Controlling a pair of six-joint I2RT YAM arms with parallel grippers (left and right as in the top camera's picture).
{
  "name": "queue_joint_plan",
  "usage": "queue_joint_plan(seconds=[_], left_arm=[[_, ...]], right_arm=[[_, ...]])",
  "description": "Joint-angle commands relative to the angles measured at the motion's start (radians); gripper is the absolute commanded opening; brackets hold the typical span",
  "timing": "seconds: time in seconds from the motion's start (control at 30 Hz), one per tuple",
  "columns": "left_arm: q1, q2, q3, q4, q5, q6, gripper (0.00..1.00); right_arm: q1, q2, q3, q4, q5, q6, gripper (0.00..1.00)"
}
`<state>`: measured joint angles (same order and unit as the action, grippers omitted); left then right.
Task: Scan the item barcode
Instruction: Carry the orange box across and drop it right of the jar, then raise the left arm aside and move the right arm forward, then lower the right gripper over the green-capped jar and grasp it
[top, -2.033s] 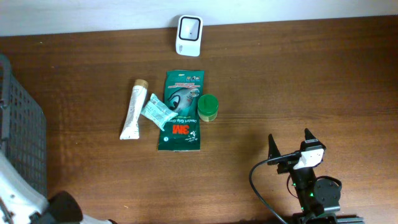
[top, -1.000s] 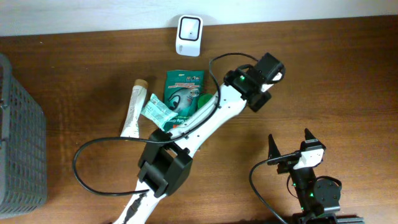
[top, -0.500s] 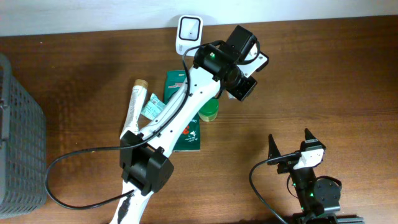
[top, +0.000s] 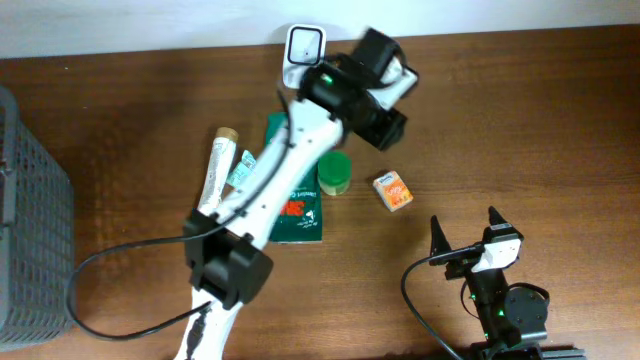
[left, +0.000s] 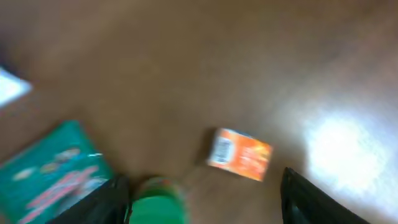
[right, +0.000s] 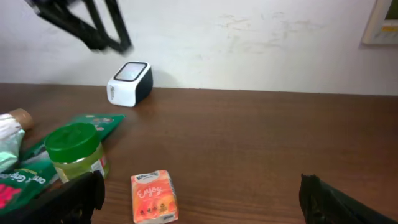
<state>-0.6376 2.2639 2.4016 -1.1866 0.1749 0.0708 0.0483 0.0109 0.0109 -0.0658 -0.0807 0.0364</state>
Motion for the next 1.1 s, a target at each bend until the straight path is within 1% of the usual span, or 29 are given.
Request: queue_joint_plan(seconds=[0.0, 0.03, 0.13, 0.17, 0.27, 0.3, 0.4, 0.47, 0.57, 0.63, 0.7, 0.77, 0.8, 0.87, 0.9, 1.0, 1.03, 1.07], left_arm=[[0.196, -0.094, 0.135, -0.089, -0.026, 0.002, 0.71], [0.272, -0.107, 0.163, -0.137, -0.026, 0.004, 0.71], [0.404, -0.121, 0.174, -0.195, -0.002, 0.046, 0.72], [0.462, -0.121, 0.173, -0.211, 0.021, 0.080, 0.73], [0.552, -0.121, 0.173, -0.223, 0.024, 0.119, 0.77], [0.586, -0.121, 0.173, -0.222, 0.023, 0.119, 0.82], [0.645, -0.121, 0.173, -0.222, 0.023, 0.119, 0.99], [0.666, -0.121, 0.172, -0.222, 0.023, 0.119, 0.99], [0.666, -0.121, 0.172, -0.222, 0.021, 0.119, 0.99], [0.666, -0.121, 0.172, -0.221, 0.019, 0.119, 0.99], [0.666, -0.121, 0.172, -0.222, 0.019, 0.118, 0.99], [0.666, -0.121, 0.172, -0.222, 0.019, 0.119, 0.99], [0.666, -0.121, 0.172, -0.222, 0.019, 0.119, 1.00], [0.666, -0.121, 0.172, -0.222, 0.019, 0.119, 0.99], [0.666, -0.121, 0.172, -0.222, 0.019, 0.119, 0.99], [0.666, -0.121, 0.172, -0.222, 0.019, 0.119, 0.99], [0.666, -0.121, 0.172, -0.222, 0.019, 0.119, 0.99], [0.666, -0.121, 0.172, -0.222, 0.019, 0.119, 0.99]], right_arm=[[-0.004, -0.003, 0.006, -0.002, -0.099, 0.032, 0.99], [-0.004, -0.001, 0.018, -0.007, -0.122, 0.032, 0.98], [-0.004, 0.044, 0.085, -0.033, -0.167, 0.032, 0.98], [-0.003, 0.093, 0.140, -0.065, -0.179, 0.032, 0.98], [-0.003, 0.274, 0.323, -0.146, -0.182, 0.031, 0.98], [-0.003, 0.354, 0.406, -0.188, -0.182, 0.031, 0.98], [-0.003, 0.615, 0.676, -0.376, -0.182, 0.031, 0.98], [-0.003, 0.813, 0.885, -0.541, -0.182, 0.031, 0.98], [-0.003, 1.049, 1.140, -0.750, -0.182, 0.031, 0.98], [-0.003, 1.233, 1.341, -0.942, -0.182, 0.031, 0.98], [-0.003, 1.333, 1.463, -1.051, -0.202, 0.031, 0.98], [-0.003, 1.373, 1.502, -1.051, -0.249, 0.031, 0.98], [-0.003, 1.379, 1.502, -1.010, -0.257, 0.031, 0.98], [-0.002, 1.390, 1.502, -0.954, -0.362, 0.031, 0.98], [0.000, 1.394, 1.502, -0.947, -0.362, 0.032, 0.98], [0.060, 1.439, 1.502, -0.947, -0.337, 0.134, 0.99], [0.111, 1.468, 1.502, -0.942, -0.285, 0.191, 1.00], [0.161, 1.500, 1.502, -0.931, -0.233, 0.243, 0.98]])
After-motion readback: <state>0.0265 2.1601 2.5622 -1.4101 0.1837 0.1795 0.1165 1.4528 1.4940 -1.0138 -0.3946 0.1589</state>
